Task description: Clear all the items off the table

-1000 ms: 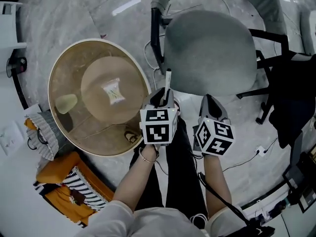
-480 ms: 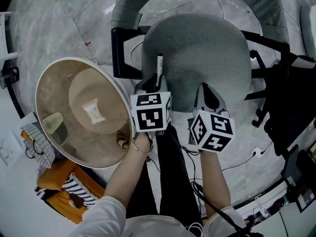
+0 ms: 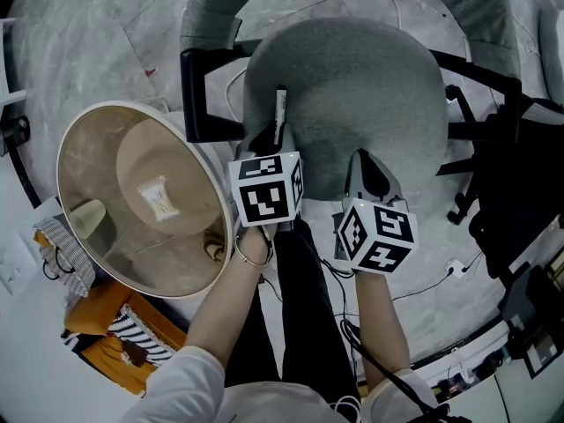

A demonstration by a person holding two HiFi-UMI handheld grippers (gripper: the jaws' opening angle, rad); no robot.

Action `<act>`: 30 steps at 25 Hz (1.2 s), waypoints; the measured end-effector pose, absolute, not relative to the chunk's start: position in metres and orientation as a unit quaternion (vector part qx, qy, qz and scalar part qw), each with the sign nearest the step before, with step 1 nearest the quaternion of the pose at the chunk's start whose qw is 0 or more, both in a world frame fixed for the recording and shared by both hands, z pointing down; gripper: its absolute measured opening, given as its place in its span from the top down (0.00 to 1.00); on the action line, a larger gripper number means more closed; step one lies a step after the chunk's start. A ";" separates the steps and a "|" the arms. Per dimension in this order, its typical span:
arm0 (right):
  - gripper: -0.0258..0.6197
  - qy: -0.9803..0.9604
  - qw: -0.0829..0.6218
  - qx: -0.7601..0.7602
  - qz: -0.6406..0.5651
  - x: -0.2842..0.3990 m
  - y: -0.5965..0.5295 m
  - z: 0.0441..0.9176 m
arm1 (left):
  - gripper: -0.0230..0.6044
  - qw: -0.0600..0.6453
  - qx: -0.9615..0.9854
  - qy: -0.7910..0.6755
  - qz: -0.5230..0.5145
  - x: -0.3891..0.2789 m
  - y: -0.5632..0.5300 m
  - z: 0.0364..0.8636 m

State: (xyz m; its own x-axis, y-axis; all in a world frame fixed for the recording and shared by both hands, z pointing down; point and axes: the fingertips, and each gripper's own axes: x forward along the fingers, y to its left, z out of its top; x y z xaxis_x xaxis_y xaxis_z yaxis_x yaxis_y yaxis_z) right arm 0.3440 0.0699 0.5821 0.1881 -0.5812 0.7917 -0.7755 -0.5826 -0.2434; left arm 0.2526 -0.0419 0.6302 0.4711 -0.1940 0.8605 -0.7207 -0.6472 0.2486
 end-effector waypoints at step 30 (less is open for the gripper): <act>0.92 -0.497 0.135 0.736 0.440 0.261 0.047 0.565 | 0.81 0.332 0.812 -0.289 0.383 0.163 -0.017 0.579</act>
State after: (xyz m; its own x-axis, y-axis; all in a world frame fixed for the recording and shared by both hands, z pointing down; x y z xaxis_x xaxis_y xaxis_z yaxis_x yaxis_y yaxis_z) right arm 0.2612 0.0472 0.5646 0.1199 -0.6129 0.7810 -0.8496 -0.4703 -0.2387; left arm 0.1626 -0.0170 0.5787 0.5390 -0.2152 0.8143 -0.7239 -0.6126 0.3173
